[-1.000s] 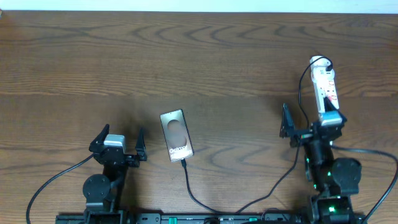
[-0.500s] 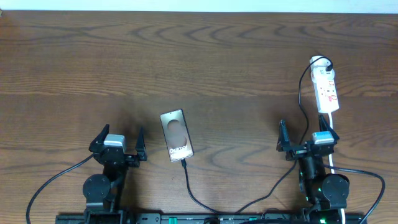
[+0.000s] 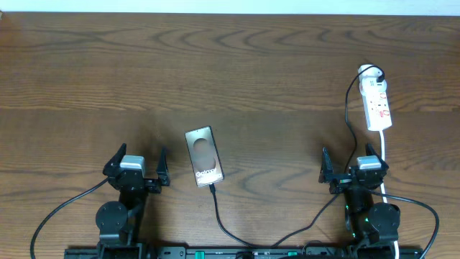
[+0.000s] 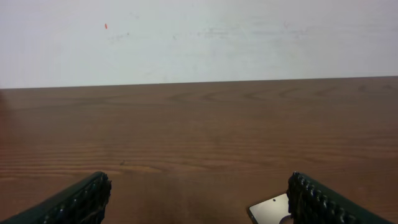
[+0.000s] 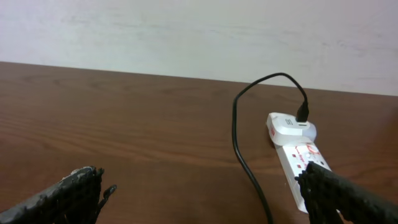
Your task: Plug charger to phone and switch on socket
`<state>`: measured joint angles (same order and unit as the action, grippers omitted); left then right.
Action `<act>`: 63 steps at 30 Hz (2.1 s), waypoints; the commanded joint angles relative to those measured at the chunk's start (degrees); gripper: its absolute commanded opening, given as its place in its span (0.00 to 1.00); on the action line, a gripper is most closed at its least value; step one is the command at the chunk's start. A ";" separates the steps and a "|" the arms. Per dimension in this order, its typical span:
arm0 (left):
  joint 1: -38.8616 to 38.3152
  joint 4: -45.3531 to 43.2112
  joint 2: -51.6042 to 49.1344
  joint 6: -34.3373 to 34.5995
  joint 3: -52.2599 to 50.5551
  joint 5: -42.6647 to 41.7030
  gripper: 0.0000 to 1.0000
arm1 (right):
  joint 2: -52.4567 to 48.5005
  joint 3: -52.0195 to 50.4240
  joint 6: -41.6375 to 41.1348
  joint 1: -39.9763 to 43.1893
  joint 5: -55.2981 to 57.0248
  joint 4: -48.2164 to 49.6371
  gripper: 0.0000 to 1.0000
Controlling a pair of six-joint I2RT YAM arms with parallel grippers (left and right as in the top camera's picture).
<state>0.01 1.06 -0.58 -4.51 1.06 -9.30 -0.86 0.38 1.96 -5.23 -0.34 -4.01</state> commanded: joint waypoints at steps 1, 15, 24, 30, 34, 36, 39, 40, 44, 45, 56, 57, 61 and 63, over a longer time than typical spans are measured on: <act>0.31 2.12 0.35 0.26 -0.83 -1.79 0.91 | 0.59 -0.07 0.87 -0.33 1.42 -0.33 0.99; 0.31 2.12 0.35 0.26 -0.83 -1.79 0.91 | 0.59 -0.07 0.85 0.48 3.17 -0.17 0.99; 0.31 2.12 0.35 0.24 -0.83 -1.79 0.91 | 0.57 -0.07 0.87 0.52 2.78 -0.13 0.99; 0.31 2.12 0.35 0.24 -0.83 -1.79 0.91 | 0.57 -0.07 0.85 0.52 2.78 -0.13 0.99; 0.31 2.12 0.35 0.26 -0.83 -1.79 0.91 | 0.57 -0.07 0.87 0.52 2.78 -0.13 0.99; 0.31 2.12 0.35 0.26 -0.83 -1.79 0.91 | 0.57 -0.07 0.87 0.52 2.78 -0.13 0.99; 0.31 2.12 0.35 0.26 -0.83 -1.79 0.91 | 0.57 -0.07 0.87 0.52 2.78 -0.13 0.99; 0.31 2.12 0.35 0.26 -0.83 -1.79 0.91 | 0.57 -0.07 0.85 0.52 2.78 -0.13 0.99; 0.31 2.12 0.35 0.26 -0.83 -1.79 0.91 | 0.57 -0.07 0.87 0.52 2.78 -0.13 0.99; 0.31 2.12 0.35 0.24 -0.83 -1.79 0.91 | 0.57 -0.07 0.85 0.52 2.78 -0.13 0.99; 0.31 2.12 0.35 0.24 -0.83 -1.79 0.91 | 0.57 -0.07 0.87 0.52 2.78 -0.11 0.99; 0.31 2.12 0.35 0.26 -0.83 -1.79 0.91 | 0.57 -0.07 0.87 0.52 2.78 -0.13 0.99; 0.31 2.12 0.35 0.24 -0.83 -1.79 0.91 | 0.57 -0.07 0.87 0.52 2.78 -0.13 0.99; 0.31 2.12 0.35 0.26 -0.83 -1.79 0.91 | 0.57 -0.07 0.87 0.52 2.78 -0.13 0.99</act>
<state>0.01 1.06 -0.58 -4.51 1.06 -9.30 -0.71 0.38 2.13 -5.13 1.93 -3.95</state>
